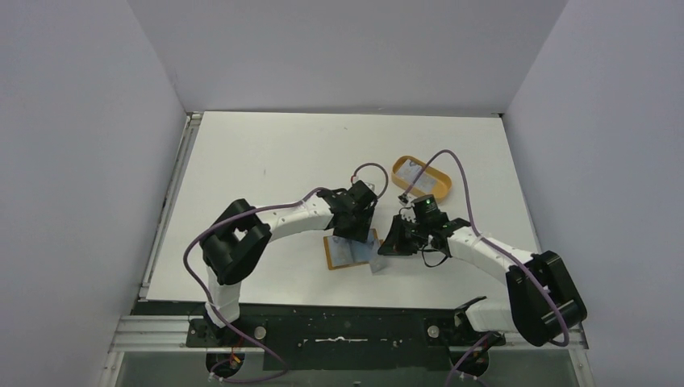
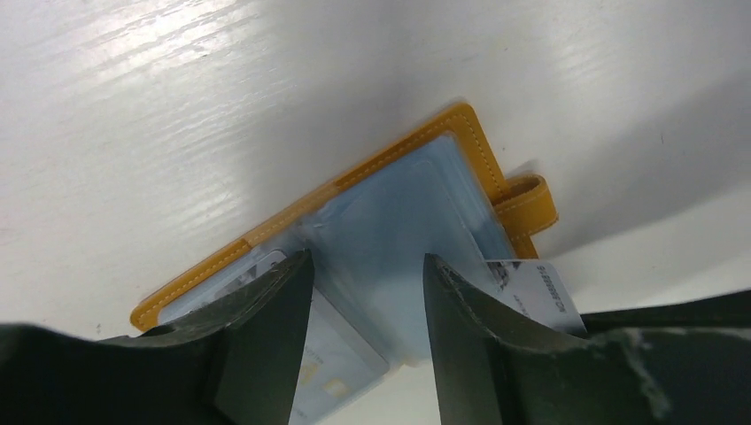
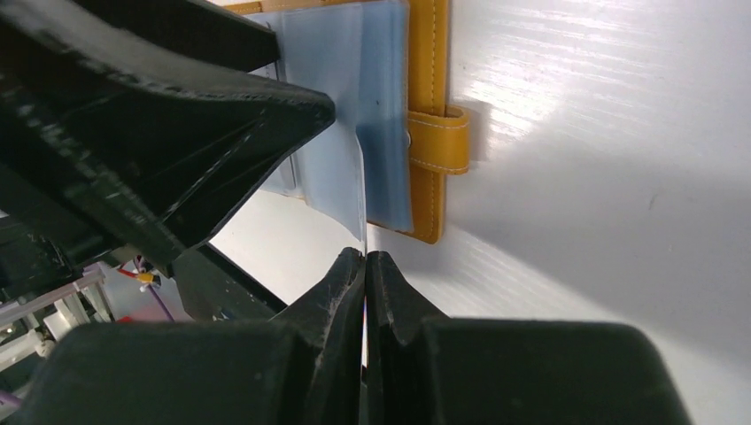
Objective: Put the credit cards into the card holder
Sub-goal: Turn over the card slot in the card holder.
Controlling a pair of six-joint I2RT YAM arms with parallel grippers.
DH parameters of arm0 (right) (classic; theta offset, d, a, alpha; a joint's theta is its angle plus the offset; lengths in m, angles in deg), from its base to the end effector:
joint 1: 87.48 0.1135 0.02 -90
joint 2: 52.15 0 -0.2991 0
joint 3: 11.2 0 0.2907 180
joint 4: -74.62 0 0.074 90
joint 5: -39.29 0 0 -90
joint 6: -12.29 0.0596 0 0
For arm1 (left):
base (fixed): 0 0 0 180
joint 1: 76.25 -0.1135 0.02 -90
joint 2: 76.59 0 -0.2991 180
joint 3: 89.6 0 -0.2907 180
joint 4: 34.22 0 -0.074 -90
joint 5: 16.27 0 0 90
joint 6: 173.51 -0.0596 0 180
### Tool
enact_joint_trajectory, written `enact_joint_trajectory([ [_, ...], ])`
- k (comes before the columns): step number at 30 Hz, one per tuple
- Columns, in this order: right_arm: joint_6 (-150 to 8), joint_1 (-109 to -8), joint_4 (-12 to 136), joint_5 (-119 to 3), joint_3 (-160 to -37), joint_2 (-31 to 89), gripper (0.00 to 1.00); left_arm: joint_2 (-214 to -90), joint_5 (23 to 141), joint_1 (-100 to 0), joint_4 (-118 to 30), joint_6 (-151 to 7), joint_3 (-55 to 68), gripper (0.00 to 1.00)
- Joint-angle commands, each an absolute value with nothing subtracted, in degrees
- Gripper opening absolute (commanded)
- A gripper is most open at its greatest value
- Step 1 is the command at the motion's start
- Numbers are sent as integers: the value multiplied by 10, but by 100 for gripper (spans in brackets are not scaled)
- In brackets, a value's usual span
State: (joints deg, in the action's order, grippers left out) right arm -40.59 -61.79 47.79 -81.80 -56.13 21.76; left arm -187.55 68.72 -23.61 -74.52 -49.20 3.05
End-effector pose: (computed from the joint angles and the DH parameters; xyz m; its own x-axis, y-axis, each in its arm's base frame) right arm 0.2225 0.1412 0.1566 -0.9762 0.1039 -0.1903 -0.0547 0.7314 0.6797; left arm 0.2784 -0.3561 0.1566 -0.8833 0.2317 -0.4075 0.3276 0.9269 -0.1831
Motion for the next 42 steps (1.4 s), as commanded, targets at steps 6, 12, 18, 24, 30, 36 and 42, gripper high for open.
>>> enact_joint_trajectory([
  [6, -381, -600, 552, -833, -564, 236, 0, -1786, 700, -254, -791, -500, 23, 54],
  [12, -374, -579, 553, -830, -583, 238, 0, -1747, 706, -268, -804, -491, 34, 57],
  [18, -368, -541, 550, -811, -609, 243, 0, -1665, 704, -293, -774, -454, 117, 57],
  [24, -364, -510, 569, -797, -623, 287, 0, -1620, 719, -308, -737, -425, 187, 57],
  [30, -365, -483, 579, -785, -647, 324, 0, -1602, 733, -321, -703, -401, 231, 57],
  [36, -373, -468, 547, -747, -664, 311, 0, -1607, 737, -332, -688, -393, 248, 57],
  [42, -368, -514, 546, -752, -645, 258, 0, -1593, 715, -346, -691, -374, 288, 54],
])
